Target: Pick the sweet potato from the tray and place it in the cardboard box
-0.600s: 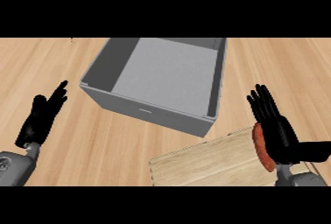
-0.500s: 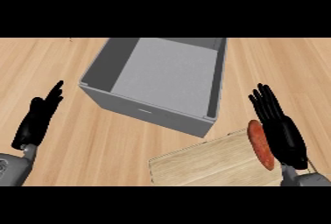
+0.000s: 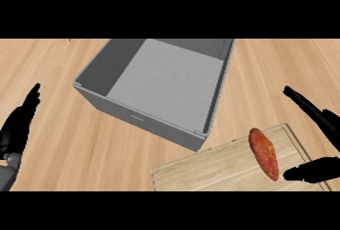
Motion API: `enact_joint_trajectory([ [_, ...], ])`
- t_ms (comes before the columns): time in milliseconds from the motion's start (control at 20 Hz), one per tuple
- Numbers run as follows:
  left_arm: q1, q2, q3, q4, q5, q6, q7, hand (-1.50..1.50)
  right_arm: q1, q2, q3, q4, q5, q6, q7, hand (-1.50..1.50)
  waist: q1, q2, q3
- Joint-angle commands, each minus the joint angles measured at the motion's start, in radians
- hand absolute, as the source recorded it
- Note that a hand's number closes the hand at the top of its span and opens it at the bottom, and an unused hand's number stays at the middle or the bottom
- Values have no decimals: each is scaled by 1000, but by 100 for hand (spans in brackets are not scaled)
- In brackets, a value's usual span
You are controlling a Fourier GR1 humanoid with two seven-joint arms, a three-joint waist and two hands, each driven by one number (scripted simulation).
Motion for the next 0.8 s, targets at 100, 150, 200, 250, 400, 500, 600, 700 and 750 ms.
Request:
enact_joint_trajectory([
  [100, 4, -5, 23, 1, -16, 21, -29, 0, 68, -18, -14, 248, 44, 143, -526, -150, 12, 23, 9],
  [150, 52, -32, 5, -12, -32, 40, -74, 0, 10, -45, -56, 311, 20, 187, -566, -150, 27, 24, 8],
  [200, -1, -19, 43, 62, -14, 9, -86, 0, 36, -48, -36, 333, 73, 185, -658, -150, 5, 25, 7],
  [250, 42, -20, 25, -19, -7, 6, -52, 0, 14, -87, -65, 353, 86, 183, -690, -150, 17, 20, 7],
  [400, 23, -57, 11, 37, -48, 37, -80, 0, -85, -106, -62, 363, 206, 55, -633, -150, 16, 23, 5],
  [500, 46, -27, 31, 4, -23, 5, -75, 0, -61, -148, -63, 324, 308, -56, -580, -150, 14, 17, 5],
  [600, 7, -68, 26, 75, -36, 16, -93, 0, -99, -164, -20, 321, 412, -96, -514, -150, 8, 23, 3],
  [700, 30, -20, 73, 44, -11, -12, -98, 0, -82, -218, -26, 252, 431, -62, -459, -150, 1, 16, 3],
  [750, 7, -35, 57, 40, -21, -9, -63, 0, -91, -257, -37, 256, 445, -38, -472, -150, -3, 16, 3],
])
